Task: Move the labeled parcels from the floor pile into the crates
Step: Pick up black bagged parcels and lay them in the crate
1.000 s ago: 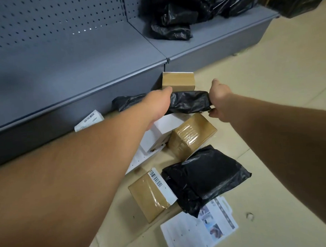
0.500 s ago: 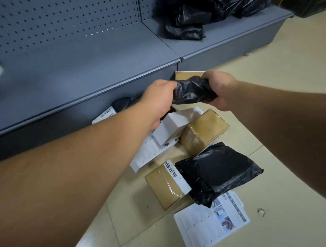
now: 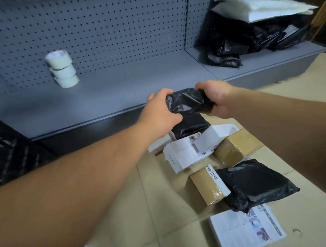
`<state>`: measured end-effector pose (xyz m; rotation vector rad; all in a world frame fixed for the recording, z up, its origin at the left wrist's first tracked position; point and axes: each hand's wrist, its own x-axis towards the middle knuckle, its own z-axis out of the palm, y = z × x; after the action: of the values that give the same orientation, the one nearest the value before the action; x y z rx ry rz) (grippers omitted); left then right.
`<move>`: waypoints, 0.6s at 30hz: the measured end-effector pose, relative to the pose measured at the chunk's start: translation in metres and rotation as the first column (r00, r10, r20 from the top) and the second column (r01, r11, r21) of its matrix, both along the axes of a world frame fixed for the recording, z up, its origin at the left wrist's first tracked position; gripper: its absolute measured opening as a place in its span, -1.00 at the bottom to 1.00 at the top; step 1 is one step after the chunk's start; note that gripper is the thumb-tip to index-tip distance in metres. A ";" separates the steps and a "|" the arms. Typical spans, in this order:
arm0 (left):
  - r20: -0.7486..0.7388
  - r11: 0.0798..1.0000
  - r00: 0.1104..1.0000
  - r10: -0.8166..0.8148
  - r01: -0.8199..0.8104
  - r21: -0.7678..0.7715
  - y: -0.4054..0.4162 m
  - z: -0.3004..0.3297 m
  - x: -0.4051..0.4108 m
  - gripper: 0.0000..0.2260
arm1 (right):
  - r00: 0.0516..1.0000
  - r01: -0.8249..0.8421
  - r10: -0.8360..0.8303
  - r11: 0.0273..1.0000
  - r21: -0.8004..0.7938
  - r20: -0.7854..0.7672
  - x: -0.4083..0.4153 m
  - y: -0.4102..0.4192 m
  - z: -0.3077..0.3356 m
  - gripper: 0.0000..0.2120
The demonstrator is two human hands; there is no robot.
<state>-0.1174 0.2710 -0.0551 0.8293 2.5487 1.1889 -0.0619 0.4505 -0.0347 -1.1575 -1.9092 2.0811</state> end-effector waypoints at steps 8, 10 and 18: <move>-0.274 0.990 0.961 0.032 -0.069 -0.125 -0.074 0.033 -0.017 -0.70 | 0.994 -0.083 0.073 0.987 -0.140 -0.080 -0.028 -0.067 0.034 -0.76; -0.179 0.987 0.973 0.145 -0.155 -0.045 -0.093 0.042 -0.025 -0.74 | 0.990 -0.088 0.068 0.982 -0.167 -0.123 -0.033 -0.082 0.038 -0.65; 0.312 0.912 0.906 0.285 -0.357 0.203 -0.184 0.060 -0.056 -0.69 | 0.992 -0.121 0.116 0.985 0.119 0.047 -0.049 -0.133 0.037 -0.55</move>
<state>-0.1736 0.0872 0.0053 0.2519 2.3886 1.6328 -0.1106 0.3173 0.0022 -1.0925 -2.1401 1.9784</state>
